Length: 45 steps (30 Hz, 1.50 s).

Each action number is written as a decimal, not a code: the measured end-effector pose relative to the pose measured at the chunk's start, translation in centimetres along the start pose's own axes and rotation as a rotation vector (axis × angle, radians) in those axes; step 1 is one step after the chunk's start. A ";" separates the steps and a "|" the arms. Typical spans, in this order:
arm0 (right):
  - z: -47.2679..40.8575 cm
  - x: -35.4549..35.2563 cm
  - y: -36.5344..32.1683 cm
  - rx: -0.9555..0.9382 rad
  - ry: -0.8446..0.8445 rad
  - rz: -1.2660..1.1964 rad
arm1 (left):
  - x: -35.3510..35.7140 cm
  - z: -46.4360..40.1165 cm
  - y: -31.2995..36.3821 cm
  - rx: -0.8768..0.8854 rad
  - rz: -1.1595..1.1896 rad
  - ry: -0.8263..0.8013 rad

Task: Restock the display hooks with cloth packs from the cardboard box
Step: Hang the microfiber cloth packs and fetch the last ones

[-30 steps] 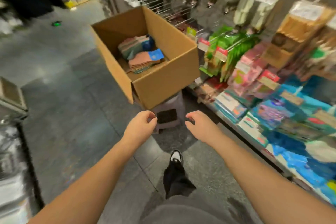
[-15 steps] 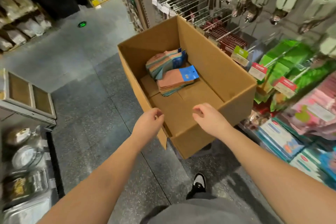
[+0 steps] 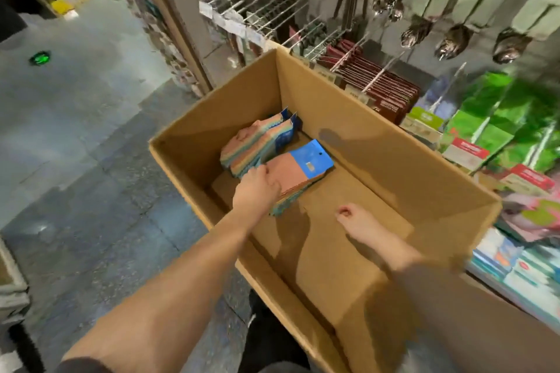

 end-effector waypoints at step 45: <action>0.1 -1.2 -3.8 0.368 0.742 -0.980 | -2.9 -12.8 2.7 0.185 0.324 -0.156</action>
Point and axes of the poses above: each hand's wrist, its own z-axis away from the middle knuckle, its own x-axis out of the palm, y = z × x, the point moved 8 cm from there along -z, towards the middle knuckle, and after that the axes turned 6 degrees about y, right-handed, at the moved point
